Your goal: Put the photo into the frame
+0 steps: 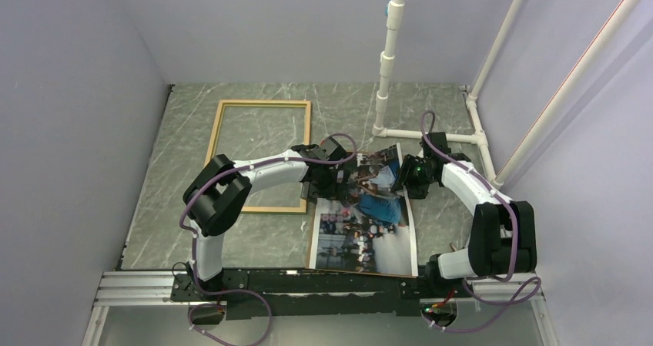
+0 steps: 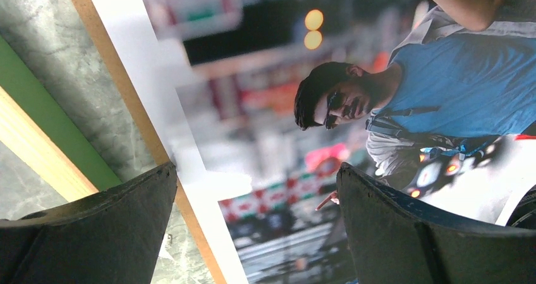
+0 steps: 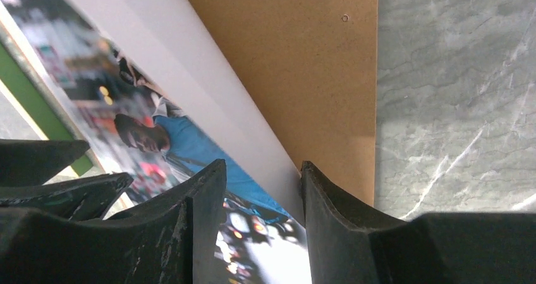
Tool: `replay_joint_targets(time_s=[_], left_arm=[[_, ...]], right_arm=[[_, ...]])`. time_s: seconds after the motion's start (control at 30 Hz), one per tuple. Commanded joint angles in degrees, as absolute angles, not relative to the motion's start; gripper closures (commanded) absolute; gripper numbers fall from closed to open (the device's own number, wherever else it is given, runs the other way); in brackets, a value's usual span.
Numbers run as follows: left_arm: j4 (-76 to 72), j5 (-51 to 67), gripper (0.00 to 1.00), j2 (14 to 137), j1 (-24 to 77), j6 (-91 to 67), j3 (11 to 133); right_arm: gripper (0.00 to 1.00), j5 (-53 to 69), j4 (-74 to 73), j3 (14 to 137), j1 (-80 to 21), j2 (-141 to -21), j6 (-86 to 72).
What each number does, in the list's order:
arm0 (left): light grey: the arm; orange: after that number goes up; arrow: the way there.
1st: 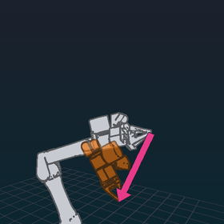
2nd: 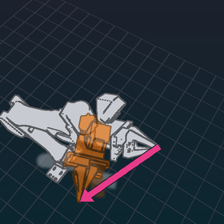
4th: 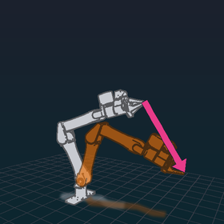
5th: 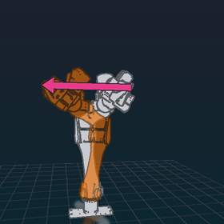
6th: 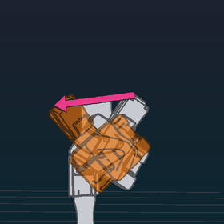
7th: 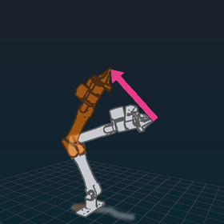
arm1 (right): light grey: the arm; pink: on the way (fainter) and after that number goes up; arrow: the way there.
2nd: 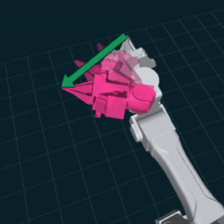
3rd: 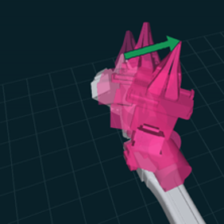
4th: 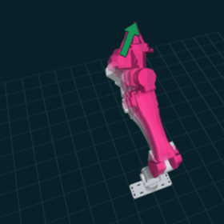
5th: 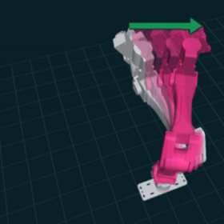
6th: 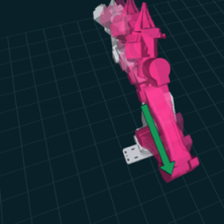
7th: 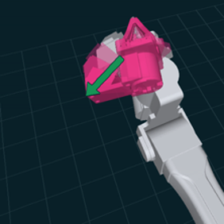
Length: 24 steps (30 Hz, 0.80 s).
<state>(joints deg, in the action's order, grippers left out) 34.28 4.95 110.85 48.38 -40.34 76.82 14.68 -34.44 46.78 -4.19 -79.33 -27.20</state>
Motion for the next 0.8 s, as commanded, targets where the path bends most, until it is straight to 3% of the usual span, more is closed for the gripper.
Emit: replay_joint_targets(time_s=[0.0,0.2,0.33,0.43,0.6,0.77], left_arm=[[25.09,9.78,0.01,115.1,49.47,-42.54,74.25],[25.44,9.45,0.01,114.85,49.28,-42.33,73.98],[25.24,8.76,0.01,113.33,49.06,-42.07,73.41],[24.15,8.23,0.01,110.16,48.96,-41.5,72.36],[24.59,7.06,0.01,103.46,48.99,-39.0,72.15],[22.76,5.5,0.01,93.32,48.96,-38.2,69.7]], right_arm=[[0.51,14.09,-31.58,46.76,-4.28,-82.4,-27.16],[0.54,13.02,-29.73,46.67,-4.29,-82.96,-27.34],[0.83,14.71,-29.56,46.58,-4.29,-79.34,-28.62],[0.93,16.07,-31.1,48.28,-4.33,-77.02,-29.63],[1.0,17.53,-34.82,53.57,-4.39,-73.98,-30.31],[1.0,16.68,-39.37,60.77,-4.66,-72.39,-30.54]])
